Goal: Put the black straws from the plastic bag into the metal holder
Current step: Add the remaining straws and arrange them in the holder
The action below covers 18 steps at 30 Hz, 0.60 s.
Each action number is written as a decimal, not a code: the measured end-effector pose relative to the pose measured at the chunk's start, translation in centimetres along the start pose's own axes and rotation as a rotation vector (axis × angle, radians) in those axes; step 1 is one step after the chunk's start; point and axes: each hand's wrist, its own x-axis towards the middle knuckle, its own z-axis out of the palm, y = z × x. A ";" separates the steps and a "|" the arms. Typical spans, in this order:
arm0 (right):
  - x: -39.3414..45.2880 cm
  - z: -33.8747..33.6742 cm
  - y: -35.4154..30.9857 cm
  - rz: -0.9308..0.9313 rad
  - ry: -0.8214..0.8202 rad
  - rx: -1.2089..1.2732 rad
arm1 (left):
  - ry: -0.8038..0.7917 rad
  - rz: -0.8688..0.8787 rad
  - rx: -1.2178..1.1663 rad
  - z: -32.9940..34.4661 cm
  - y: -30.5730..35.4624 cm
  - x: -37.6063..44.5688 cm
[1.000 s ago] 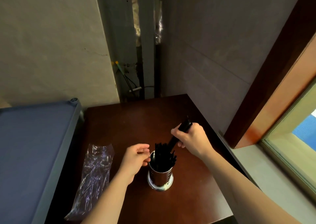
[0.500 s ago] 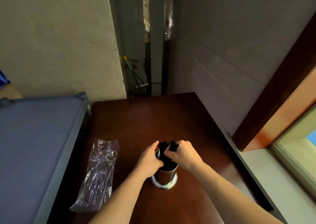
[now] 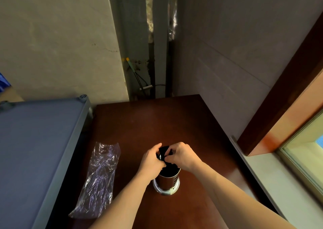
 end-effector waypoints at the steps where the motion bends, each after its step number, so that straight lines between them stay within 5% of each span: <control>1: 0.0 -0.1 0.1 -0.017 0.009 -0.018 | -0.003 0.002 0.009 0.0 0.0 0.0; 13: -1.8 -2.1 2.7 -0.059 0.193 -0.013 | -0.109 -0.001 0.133 -1.1 -0.2 0.5; 18: -2.9 -0.6 4.6 0.087 0.025 -0.006 | -0.155 0.012 0.246 -1.0 0.1 0.9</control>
